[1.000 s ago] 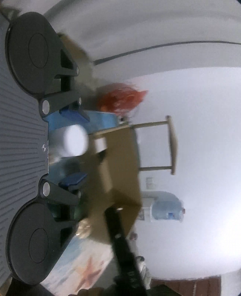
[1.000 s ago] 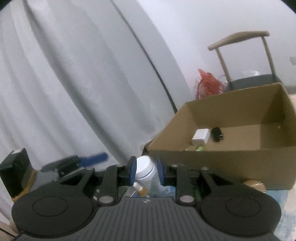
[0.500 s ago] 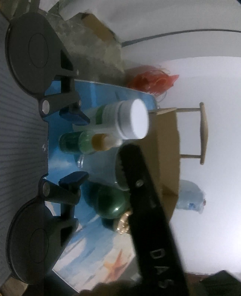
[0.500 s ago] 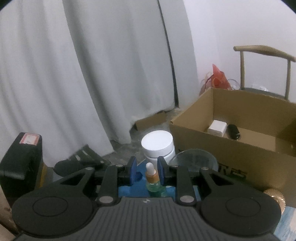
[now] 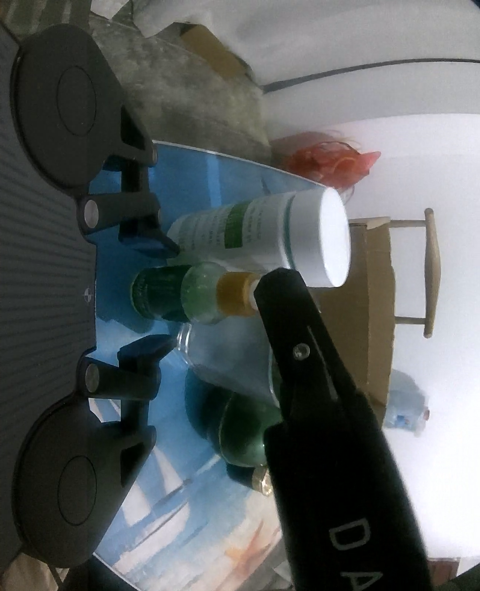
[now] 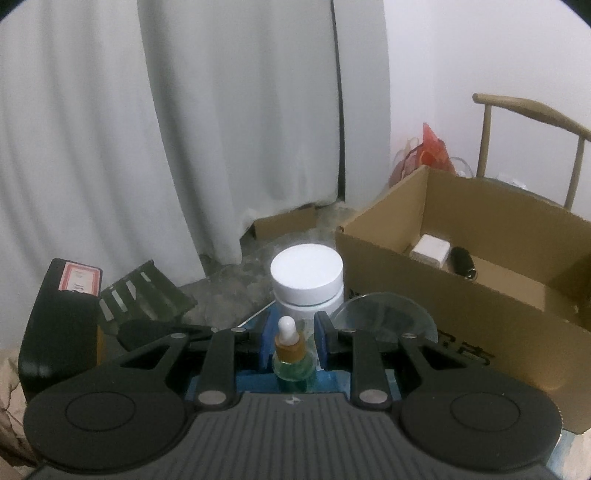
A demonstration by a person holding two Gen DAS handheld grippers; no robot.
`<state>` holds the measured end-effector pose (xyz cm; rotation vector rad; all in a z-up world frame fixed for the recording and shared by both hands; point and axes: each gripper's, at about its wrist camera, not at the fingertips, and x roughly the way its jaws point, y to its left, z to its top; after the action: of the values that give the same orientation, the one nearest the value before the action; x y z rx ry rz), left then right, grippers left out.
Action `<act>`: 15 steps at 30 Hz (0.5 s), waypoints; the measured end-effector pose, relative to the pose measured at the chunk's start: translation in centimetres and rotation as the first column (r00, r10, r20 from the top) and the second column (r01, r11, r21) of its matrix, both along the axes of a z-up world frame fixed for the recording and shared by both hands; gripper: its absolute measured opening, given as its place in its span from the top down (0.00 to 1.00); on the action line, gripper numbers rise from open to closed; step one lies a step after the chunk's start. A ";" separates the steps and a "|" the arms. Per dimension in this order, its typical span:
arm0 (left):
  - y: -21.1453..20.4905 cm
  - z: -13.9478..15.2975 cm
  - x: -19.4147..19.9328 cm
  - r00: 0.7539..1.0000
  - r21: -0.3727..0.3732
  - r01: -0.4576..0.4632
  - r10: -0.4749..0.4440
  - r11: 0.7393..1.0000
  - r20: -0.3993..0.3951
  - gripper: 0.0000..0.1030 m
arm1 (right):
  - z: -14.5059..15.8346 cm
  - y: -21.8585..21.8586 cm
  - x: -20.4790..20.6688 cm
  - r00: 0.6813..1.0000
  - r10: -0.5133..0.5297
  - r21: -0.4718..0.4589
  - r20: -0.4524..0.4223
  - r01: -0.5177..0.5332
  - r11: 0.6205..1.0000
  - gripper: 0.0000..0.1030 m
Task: Organize rigid objects
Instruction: 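Close the right gripper on the dropper bottle's cap and lift it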
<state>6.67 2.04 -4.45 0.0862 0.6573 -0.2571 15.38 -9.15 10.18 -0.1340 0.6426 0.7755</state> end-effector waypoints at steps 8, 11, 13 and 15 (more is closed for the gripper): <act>0.1 -0.2 -0.1 1.000 -0.008 -0.006 0.006 1.000 0.006 0.69 | -0.5 0.5 0.4 1.000 0.011 -0.023 -0.017 -0.011 1.000 0.74; 0.2 -0.2 -0.4 1.000 -0.004 -0.004 0.004 1.000 0.014 0.69 | -0.7 0.6 0.4 0.999 0.014 -0.025 -0.031 -0.015 1.000 0.75; 0.1 -0.3 -0.6 1.000 0.001 -0.006 0.006 1.000 0.019 0.69 | -0.8 0.7 0.4 0.999 0.018 -0.024 -0.033 -0.019 1.000 0.76; 0.0 -0.3 -0.8 1.000 0.008 -0.006 0.005 1.000 0.023 0.70 | -0.8 0.7 0.2 0.999 0.021 -0.023 -0.029 -0.022 0.999 0.77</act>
<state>5.84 1.99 -4.72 0.0952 0.6358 -0.2477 15.58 -8.40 9.35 -0.1513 0.6787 0.7923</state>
